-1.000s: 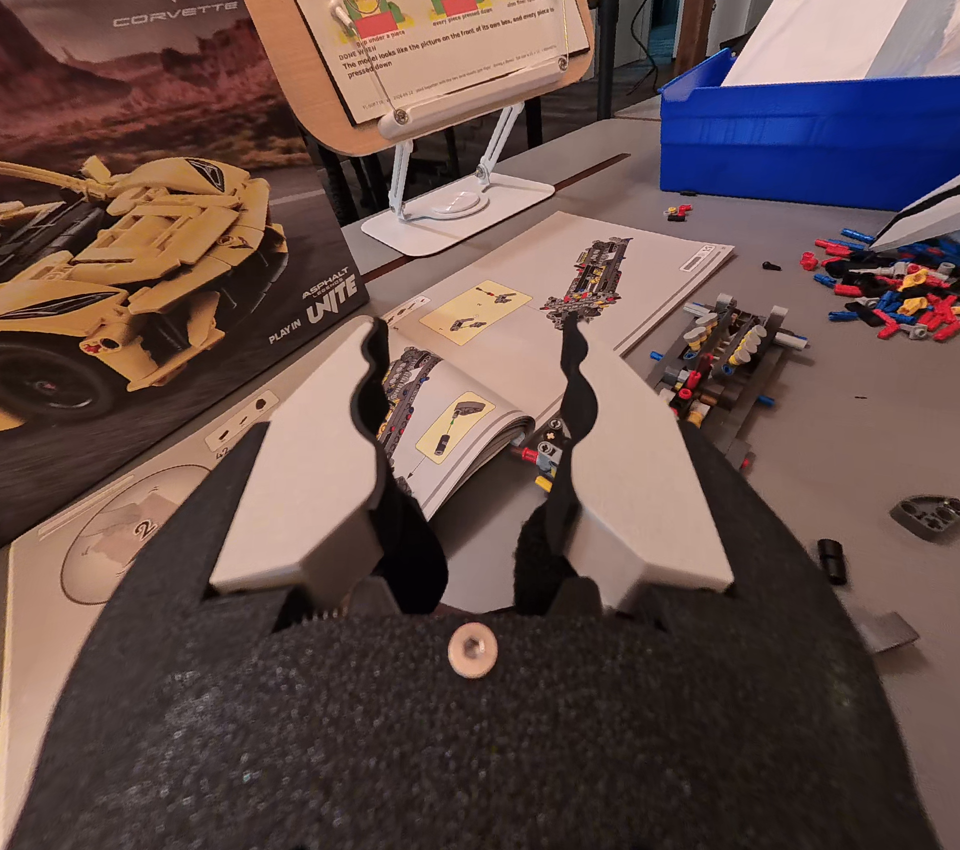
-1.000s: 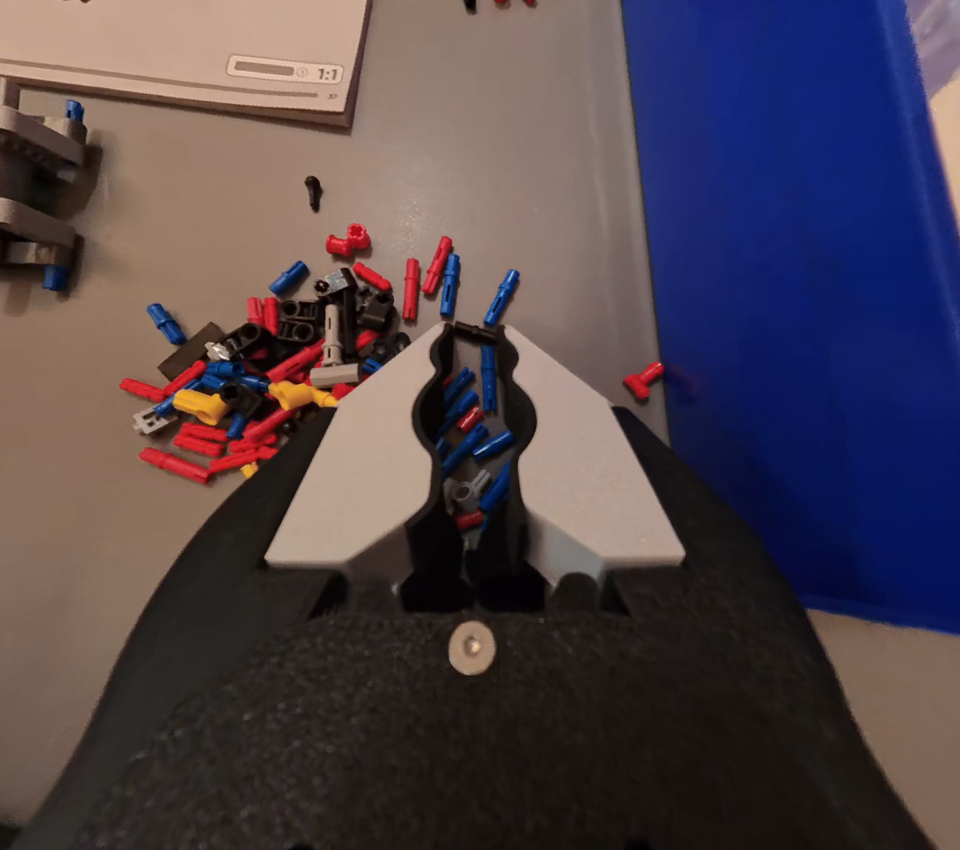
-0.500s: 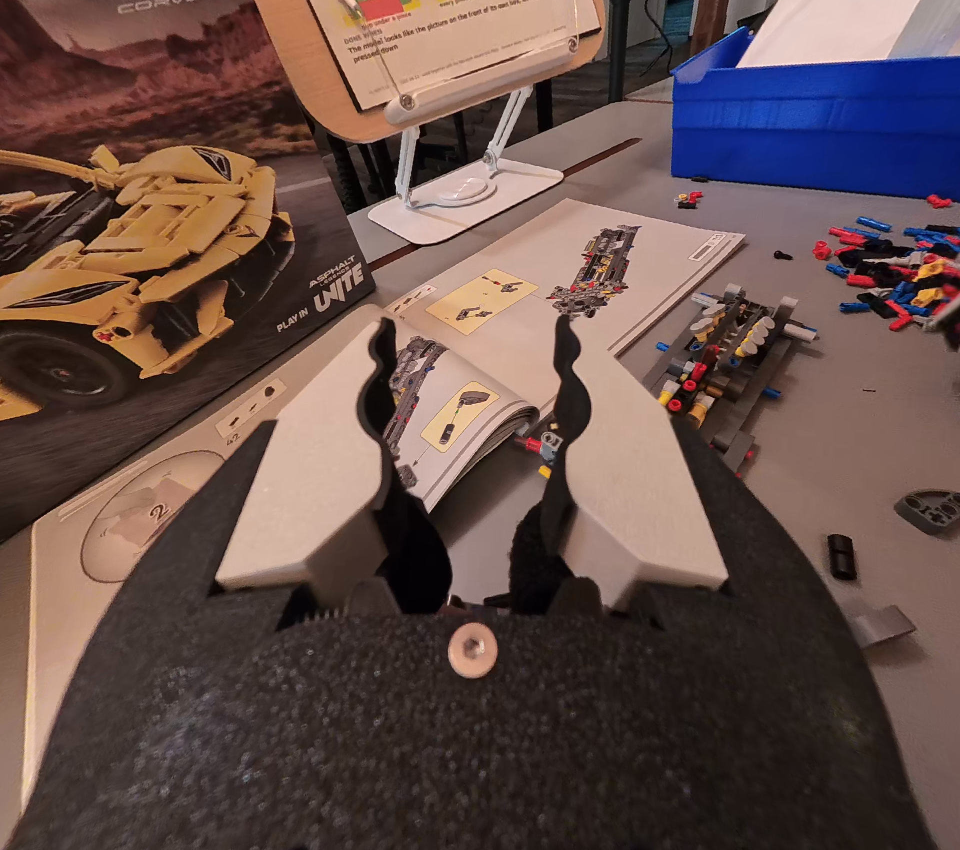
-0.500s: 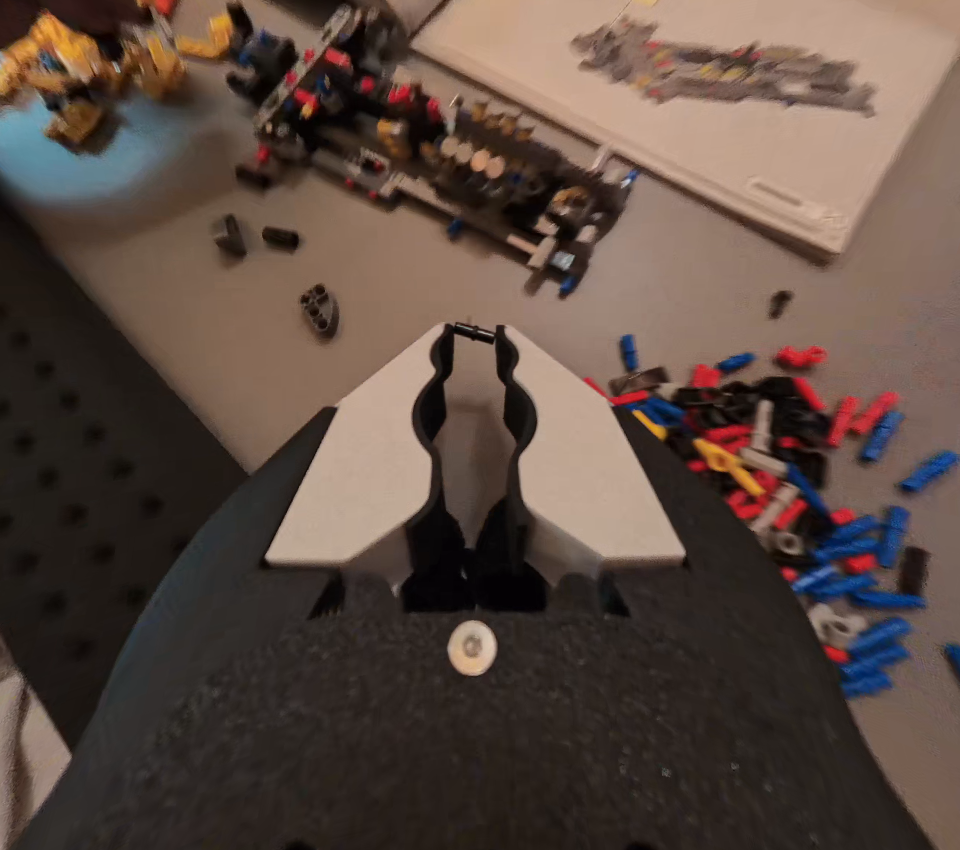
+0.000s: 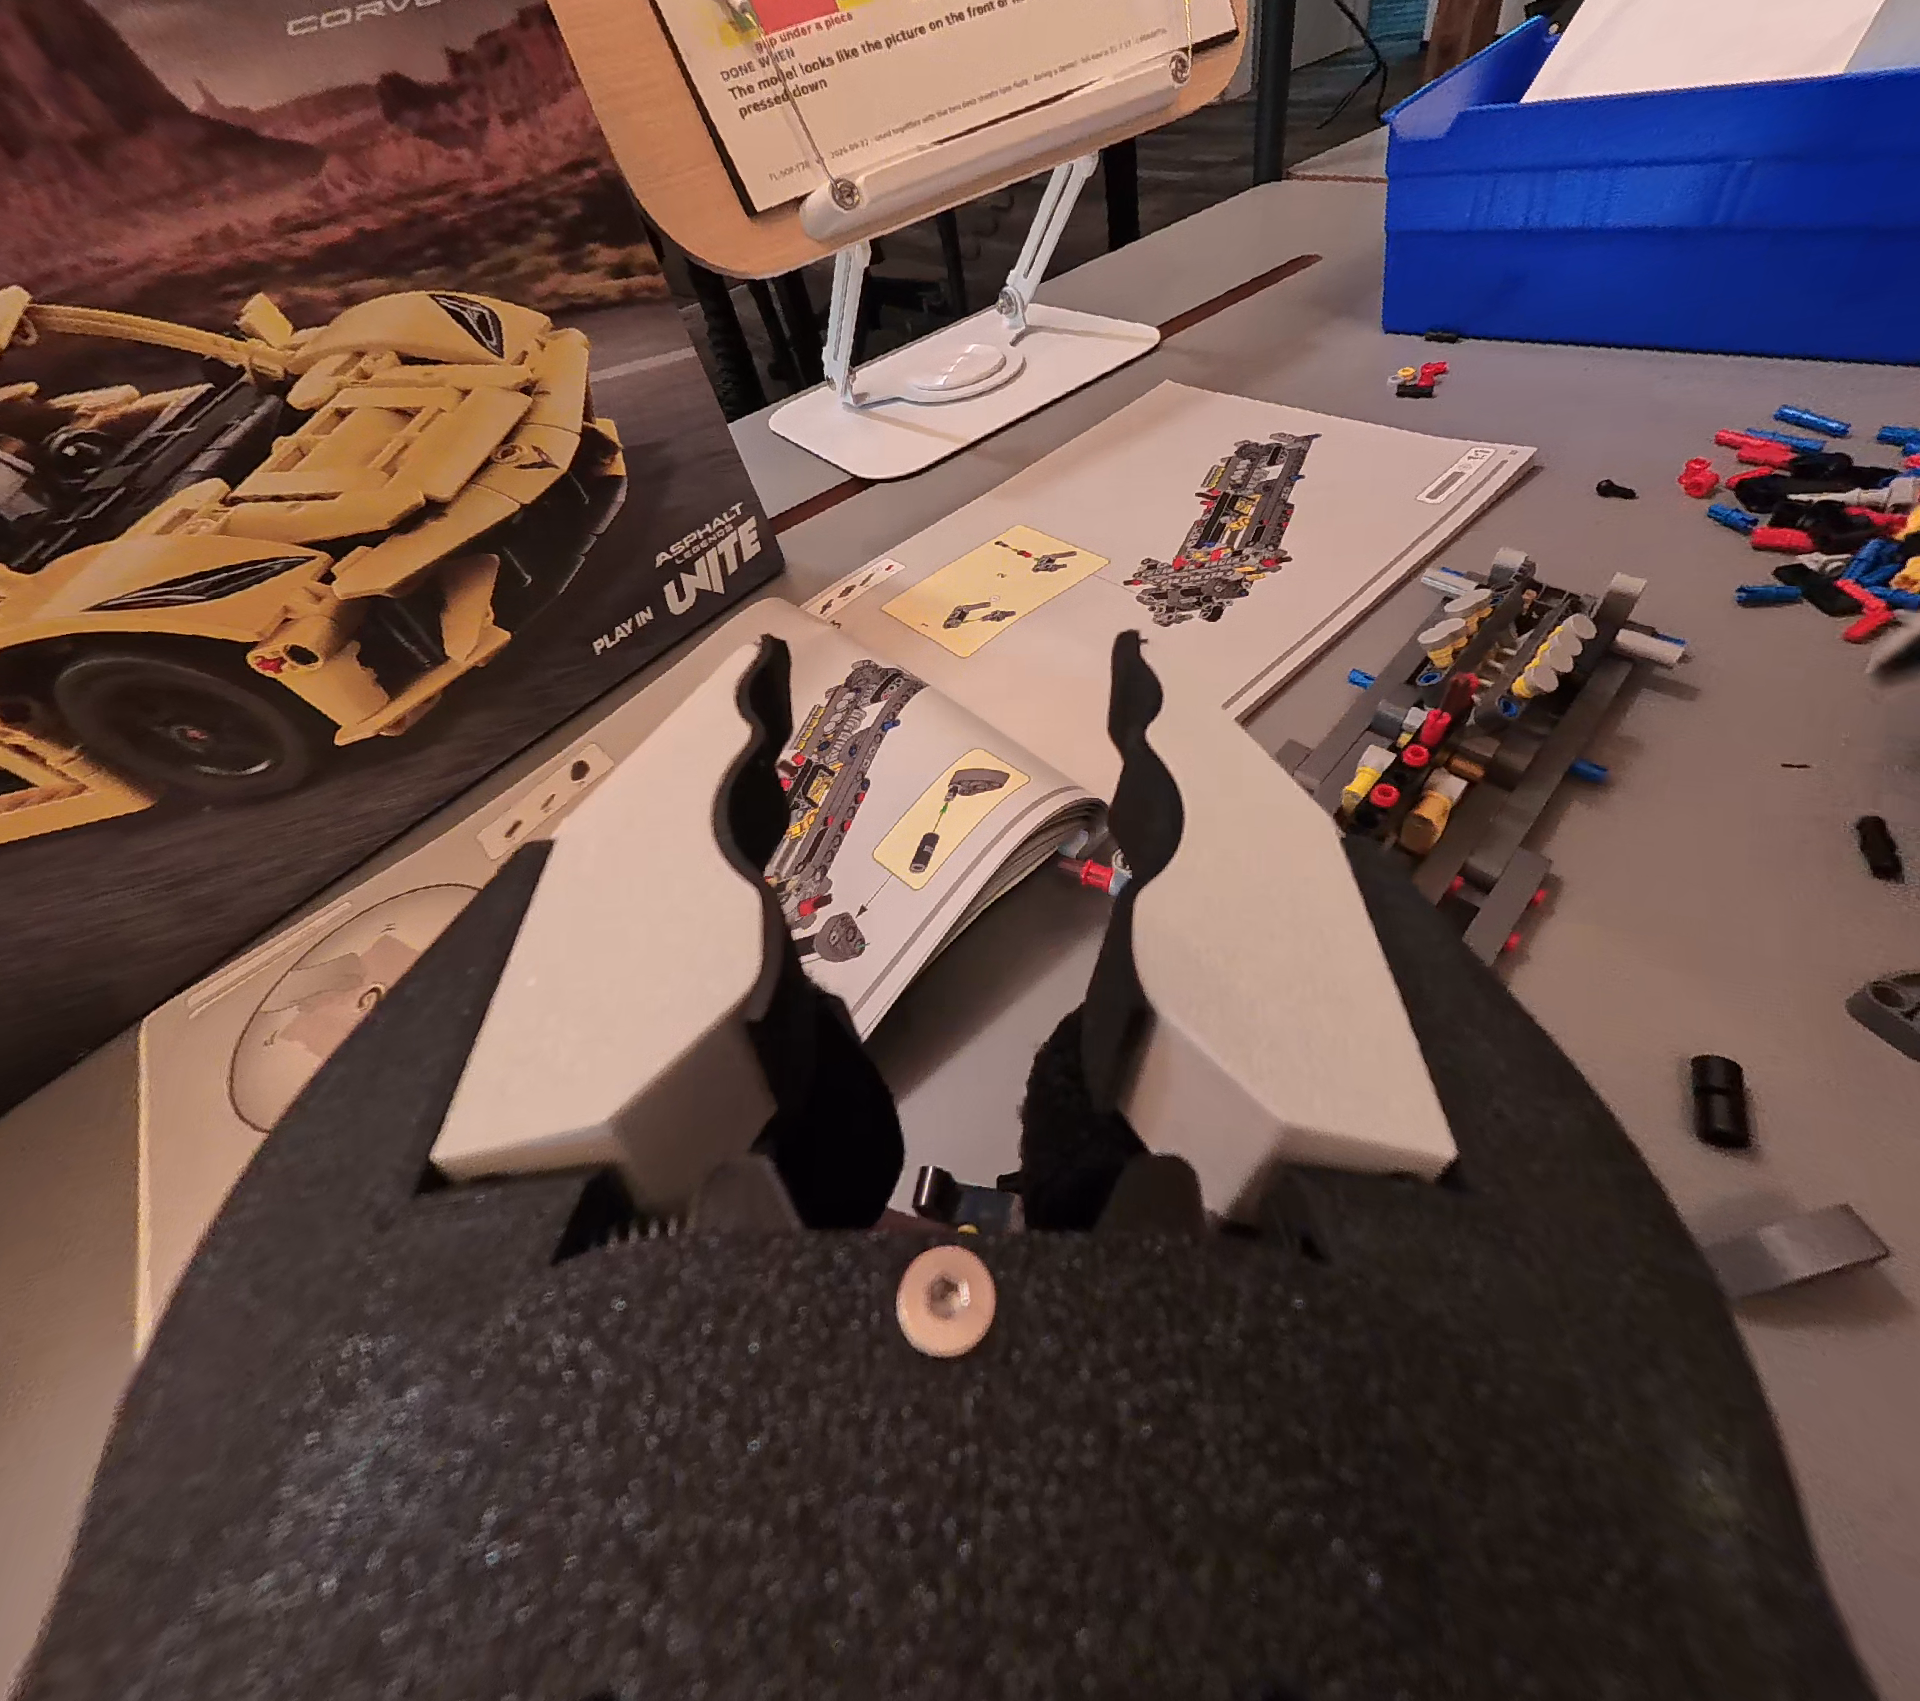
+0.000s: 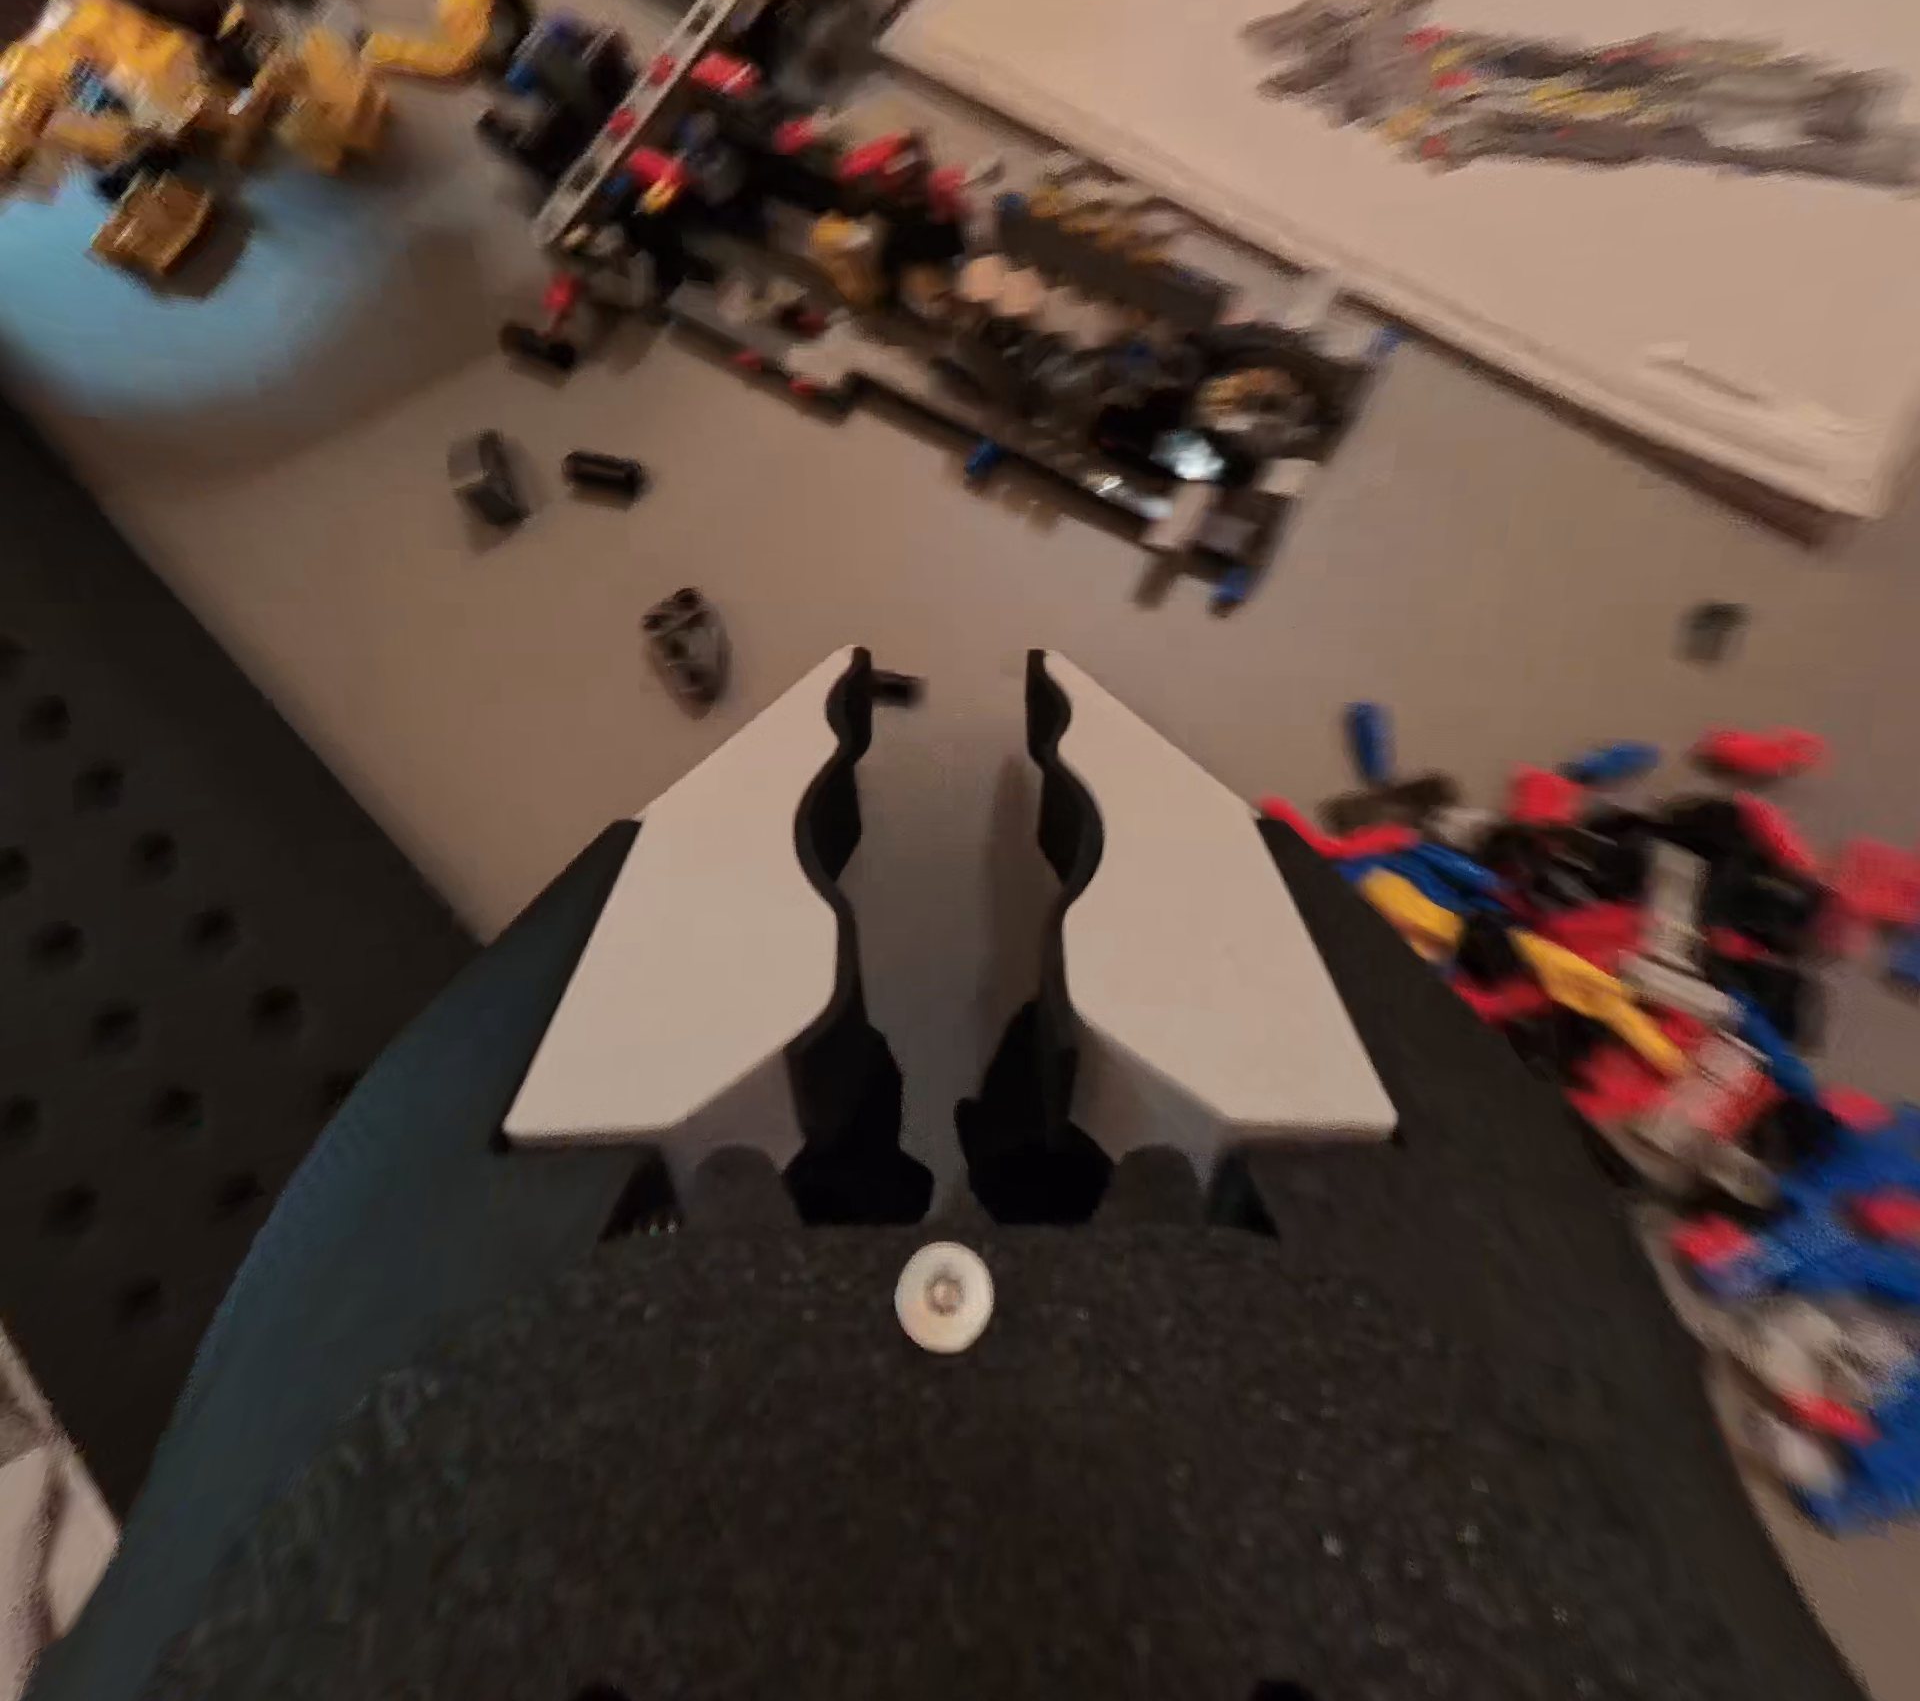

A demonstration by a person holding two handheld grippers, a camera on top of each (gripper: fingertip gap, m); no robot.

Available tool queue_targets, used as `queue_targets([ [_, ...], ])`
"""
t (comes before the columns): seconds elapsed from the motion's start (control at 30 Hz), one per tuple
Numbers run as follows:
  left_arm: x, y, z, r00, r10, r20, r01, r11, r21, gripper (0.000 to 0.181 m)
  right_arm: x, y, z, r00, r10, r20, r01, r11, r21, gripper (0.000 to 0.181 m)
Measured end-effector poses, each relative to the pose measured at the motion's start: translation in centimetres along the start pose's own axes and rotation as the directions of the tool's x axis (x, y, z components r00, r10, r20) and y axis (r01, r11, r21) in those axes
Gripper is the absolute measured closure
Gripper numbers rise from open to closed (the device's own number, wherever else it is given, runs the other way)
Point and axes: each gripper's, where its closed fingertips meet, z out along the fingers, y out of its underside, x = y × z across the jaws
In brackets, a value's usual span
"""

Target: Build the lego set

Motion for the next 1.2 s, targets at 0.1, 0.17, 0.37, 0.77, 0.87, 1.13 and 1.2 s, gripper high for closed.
queue_targets([
  [0.1,-0.1,0.1,0.0,1.0,-0.003,0.002,0.003,1.0,-0.001,0.121,7.7,0.3,-4.2,0.964,0.084,-0.252,-0.063,0.994,0.089,0.155],
  [0.17,-0.1,0.1,0.0,1.0,-0.008,0.001,0.008,1.0,-0.002,0.121,13.1,2.3,-6.8,0.902,0.144,-0.406,-0.115,0.989,0.094,0.158],
  [0.37,0.3,0.3,0.3,1.0,0.012,-0.01,-0.012,1.0,-0.014,0.121,17.6,6.4,-7.4,0.873,0.239,-0.426,-0.244,0.969,0.044,0.161],
  [0.77,0.6,0.7,0.5,0.999,0.026,-0.018,-0.027,0.999,-0.028,0.121,18.3,7.6,-7.1,0.86,0.199,-0.47,-0.226,0.974,-0.002,0.181],
  [0.87,0.6,0.7,0.5,0.999,0.033,-0.016,-0.034,0.999,-0.027,0.123,18.5,7.1,-7.3,0.856,0.204,-0.476,-0.22,0.975,0.021,0.179],
  [1.13,0.6,0.7,0.4,0.999,0.038,-0.015,-0.039,0.999,-0.027,0.121,19.2,6.6,-6.8,0.829,0.26,-0.495,-0.249,0.964,0.089,0.165],
  [1.2,0.6,0.7,0.4,0.999,0.037,-0.017,-0.037,0.999,-0.028,0.121,19.3,6.6,-6.7,0.824,0.307,-0.476,-0.288,0.951,0.115,0.166],
])
